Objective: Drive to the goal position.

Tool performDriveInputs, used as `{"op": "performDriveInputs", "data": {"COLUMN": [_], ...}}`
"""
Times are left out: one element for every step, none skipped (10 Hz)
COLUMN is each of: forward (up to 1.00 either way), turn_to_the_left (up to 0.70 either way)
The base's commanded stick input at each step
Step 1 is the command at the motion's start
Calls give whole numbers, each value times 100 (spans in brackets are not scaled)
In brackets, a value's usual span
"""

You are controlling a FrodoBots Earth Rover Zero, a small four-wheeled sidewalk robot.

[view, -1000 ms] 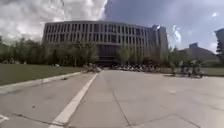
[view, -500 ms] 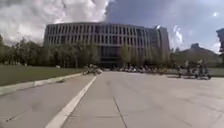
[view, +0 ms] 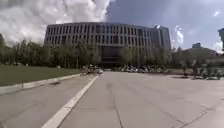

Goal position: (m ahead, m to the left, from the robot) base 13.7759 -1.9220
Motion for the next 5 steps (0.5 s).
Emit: {"op": "performDriveInputs", "data": {"forward": [100,100,100,100,100], "turn_to_the_left": [0,0,0,0,0]}}
